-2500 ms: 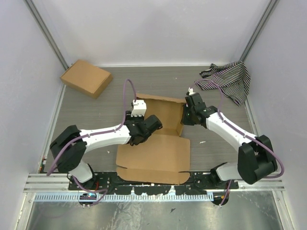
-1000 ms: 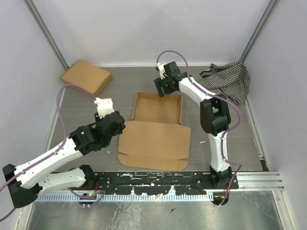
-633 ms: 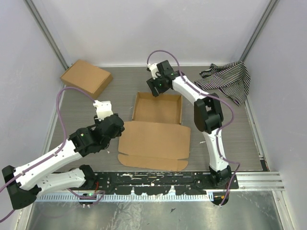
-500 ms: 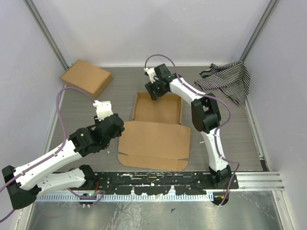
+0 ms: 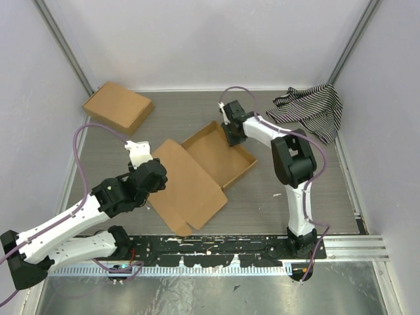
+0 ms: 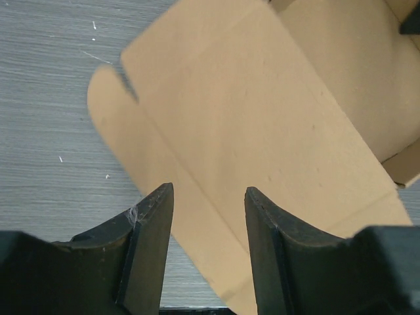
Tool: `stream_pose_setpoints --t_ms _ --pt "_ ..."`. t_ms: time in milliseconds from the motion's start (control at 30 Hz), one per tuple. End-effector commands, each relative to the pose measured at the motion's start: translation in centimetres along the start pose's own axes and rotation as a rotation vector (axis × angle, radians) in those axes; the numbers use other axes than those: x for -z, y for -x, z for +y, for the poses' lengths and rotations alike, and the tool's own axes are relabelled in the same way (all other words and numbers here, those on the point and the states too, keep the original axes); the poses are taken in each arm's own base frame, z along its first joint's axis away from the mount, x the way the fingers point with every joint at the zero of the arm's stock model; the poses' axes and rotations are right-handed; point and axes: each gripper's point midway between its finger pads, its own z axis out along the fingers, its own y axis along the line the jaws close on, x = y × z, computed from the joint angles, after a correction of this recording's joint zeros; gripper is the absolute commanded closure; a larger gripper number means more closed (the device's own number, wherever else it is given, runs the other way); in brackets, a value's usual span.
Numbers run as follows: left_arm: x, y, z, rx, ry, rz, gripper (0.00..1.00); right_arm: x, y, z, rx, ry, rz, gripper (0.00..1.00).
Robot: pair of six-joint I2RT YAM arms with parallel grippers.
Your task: Fold the paper box
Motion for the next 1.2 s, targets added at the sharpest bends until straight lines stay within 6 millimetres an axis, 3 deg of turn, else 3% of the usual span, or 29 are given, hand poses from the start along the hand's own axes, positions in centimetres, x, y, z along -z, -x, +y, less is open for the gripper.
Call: stream_pose_setpoints --t_ms 0,100,200,433,567,633,800,933,1067,1167 --pt "0.2 -0.1 -0.1 0.045 -0.023 -0.004 0.46 3.6 -2.4 -5.7 -0.224 -0.216 0.009 0.73" --pt "0.2 -0.2 -0.3 0.05 -0.035 -0.003 0.46 5.1 -6.5 -7.5 -0.332 -0.287 0.066 0.76" --pt "0.0 -0.4 -0.7 0.055 -0.051 0.006 0.47 6.2 -10.9 -6.4 -0.411 -0.25 0.115 0.73" --pt "-0.6 -1.2 -2.0 0.059 -0.086 0.033 0.48 10.5 -14.6 4.2 -0.53 0.198 0.045 0.57" --pt "-0.9 -1.7 -2.5 0.059 -0.1 0.048 0.49 13.7 -16.5 9.9 -0.481 0.251 0.022 0.39" --pt "-1.0 -1.9 -2.6 0.058 -0.106 0.055 0.49 15.3 -17.4 12.6 -0.444 0.294 0.01 0.37" --pt "-0.9 -2.3 -2.0 0.055 -0.099 0.057 0.49 19.2 -18.6 15.0 -0.399 0.351 -0.015 0.34" --pt "-0.6 -2.2 -1.1 0.064 -0.083 0.042 0.49 21.6 -17.5 12.0 -0.34 0.215 -0.086 0.3" --pt "-0.5 -2.7 -0.9 0.089 -0.091 0.043 0.48 23.3 -11.9 5.8 -0.264 -0.108 -0.283 0.17" --pt "-0.6 -3.4 -0.8 0.101 -0.094 0.066 0.47 22.1 -7.3 3.4 -0.211 -0.196 -0.302 0.16"
